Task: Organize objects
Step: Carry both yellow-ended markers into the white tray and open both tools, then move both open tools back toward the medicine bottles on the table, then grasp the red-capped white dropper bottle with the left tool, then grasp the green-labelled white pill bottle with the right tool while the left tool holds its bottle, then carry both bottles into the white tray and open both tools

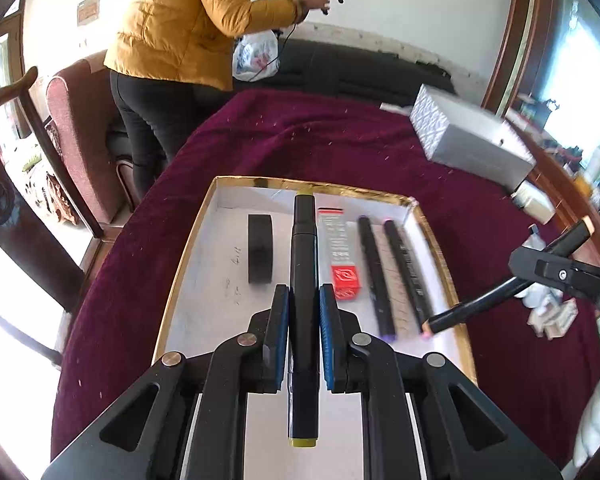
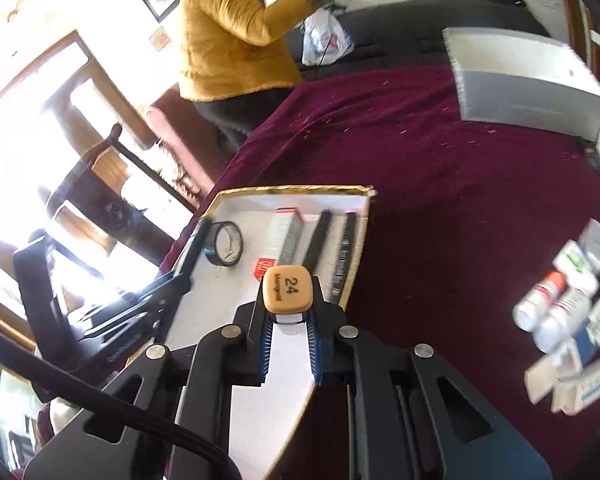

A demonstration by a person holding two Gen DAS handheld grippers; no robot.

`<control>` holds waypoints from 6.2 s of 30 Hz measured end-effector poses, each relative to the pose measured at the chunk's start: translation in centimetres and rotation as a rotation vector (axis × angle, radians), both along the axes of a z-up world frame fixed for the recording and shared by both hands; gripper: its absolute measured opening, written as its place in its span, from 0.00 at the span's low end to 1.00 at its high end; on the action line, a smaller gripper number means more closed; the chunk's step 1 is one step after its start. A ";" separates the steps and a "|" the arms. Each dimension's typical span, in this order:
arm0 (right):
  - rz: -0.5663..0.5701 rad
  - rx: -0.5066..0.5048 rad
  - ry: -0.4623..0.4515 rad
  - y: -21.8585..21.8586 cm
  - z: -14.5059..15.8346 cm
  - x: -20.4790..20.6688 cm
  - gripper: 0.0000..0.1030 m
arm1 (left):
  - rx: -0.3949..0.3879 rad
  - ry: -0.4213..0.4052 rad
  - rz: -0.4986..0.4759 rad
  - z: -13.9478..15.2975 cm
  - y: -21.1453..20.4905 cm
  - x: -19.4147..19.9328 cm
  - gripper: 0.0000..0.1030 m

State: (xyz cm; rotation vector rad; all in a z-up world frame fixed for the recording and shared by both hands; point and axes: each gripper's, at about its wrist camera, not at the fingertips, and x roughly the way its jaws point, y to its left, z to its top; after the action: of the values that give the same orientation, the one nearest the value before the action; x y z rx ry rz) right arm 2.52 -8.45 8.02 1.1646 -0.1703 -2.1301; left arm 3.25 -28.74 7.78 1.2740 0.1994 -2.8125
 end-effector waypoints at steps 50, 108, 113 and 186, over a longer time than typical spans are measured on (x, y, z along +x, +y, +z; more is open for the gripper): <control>-0.275 0.226 0.287 5.3 4.9 -1.4 0.72 | 0.091 0.077 -0.050 5.0 2.4 1.1 0.33; -0.697 -0.088 0.138 30.2 -6.1 -0.3 1.00 | -0.143 -0.116 -0.426 -3.5 27.4 -4.2 0.22; -0.698 -0.054 0.133 29.9 -6.4 -0.5 1.00 | -0.103 -0.178 -0.376 -5.2 25.7 -2.9 0.22; -0.294 0.381 -0.065 16.4 -5.0 -9.8 0.30 | 0.179 -0.089 -0.338 -5.9 20.6 1.5 0.22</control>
State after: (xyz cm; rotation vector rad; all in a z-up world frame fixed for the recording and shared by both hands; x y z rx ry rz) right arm -7.29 7.93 3.03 1.5049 0.0432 -2.4555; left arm 4.77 -8.17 1.92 1.6060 0.2595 -3.0641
